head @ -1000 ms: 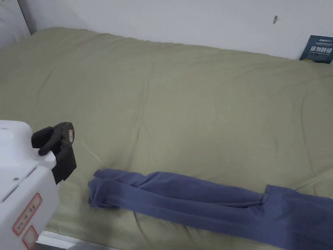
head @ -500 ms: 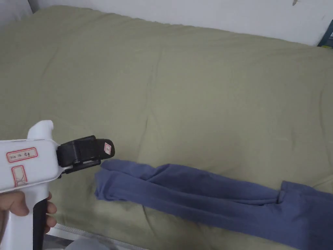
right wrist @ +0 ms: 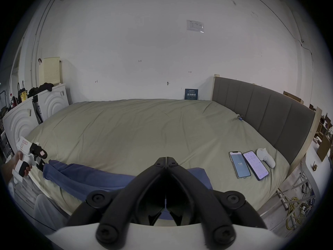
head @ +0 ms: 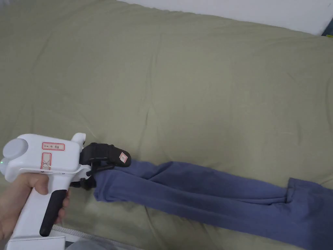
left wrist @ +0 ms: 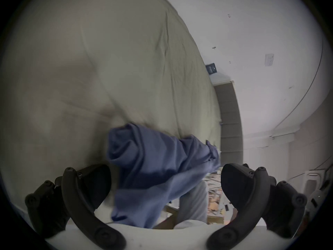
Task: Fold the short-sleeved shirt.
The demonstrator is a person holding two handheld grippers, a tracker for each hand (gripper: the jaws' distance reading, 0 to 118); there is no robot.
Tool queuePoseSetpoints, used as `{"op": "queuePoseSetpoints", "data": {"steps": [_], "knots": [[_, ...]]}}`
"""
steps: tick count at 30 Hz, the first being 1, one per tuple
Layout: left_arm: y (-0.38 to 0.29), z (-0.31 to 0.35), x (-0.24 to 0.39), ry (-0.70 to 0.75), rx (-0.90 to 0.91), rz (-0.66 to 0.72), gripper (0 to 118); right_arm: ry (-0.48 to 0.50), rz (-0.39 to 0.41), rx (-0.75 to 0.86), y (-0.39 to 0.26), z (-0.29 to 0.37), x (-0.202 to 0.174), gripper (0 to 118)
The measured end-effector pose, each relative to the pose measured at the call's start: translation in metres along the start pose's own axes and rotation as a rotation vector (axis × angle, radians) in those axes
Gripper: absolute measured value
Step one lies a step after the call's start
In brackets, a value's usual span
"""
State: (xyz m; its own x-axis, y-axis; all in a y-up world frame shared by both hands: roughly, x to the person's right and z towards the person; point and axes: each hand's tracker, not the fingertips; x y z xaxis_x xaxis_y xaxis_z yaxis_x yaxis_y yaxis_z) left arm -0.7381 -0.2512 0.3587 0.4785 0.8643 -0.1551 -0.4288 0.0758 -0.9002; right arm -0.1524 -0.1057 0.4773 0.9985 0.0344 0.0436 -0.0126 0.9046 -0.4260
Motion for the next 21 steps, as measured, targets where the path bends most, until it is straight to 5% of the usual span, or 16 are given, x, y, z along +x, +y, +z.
{"op": "queuePoseSetpoints", "data": {"steps": [4, 5, 6, 7, 15, 21], "knots": [[0.002, -0.006, -0.001, -0.035, 0.005, 0.030, 116, 0.013, 0.001, -0.012, -0.001, 0.000, -0.001, 0], [0.000, -0.006, 0.002, -0.007, 0.029, 0.021, 102, 0.016, -0.002, -0.011, -0.002, 0.000, -0.001, 0], [-0.004, -0.007, 0.003, 0.095, 0.061, 0.011, 34, 0.019, -0.006, -0.012, -0.002, 0.000, -0.001, 0], [-0.007, -0.012, 0.003, 0.162, 0.103, -0.017, 5, 0.024, -0.010, -0.011, -0.002, 0.002, -0.002, 0], [-0.002, 0.027, 0.016, 0.093, 0.132, 0.026, 4, 0.057, -0.024, 0.002, 0.000, 0.010, 0.002, 0], [0.007, 0.087, 0.030, 0.190, 0.249, -0.008, 4, 0.087, -0.049, 0.011, 0.001, 0.002, 0.005, 0]]}}
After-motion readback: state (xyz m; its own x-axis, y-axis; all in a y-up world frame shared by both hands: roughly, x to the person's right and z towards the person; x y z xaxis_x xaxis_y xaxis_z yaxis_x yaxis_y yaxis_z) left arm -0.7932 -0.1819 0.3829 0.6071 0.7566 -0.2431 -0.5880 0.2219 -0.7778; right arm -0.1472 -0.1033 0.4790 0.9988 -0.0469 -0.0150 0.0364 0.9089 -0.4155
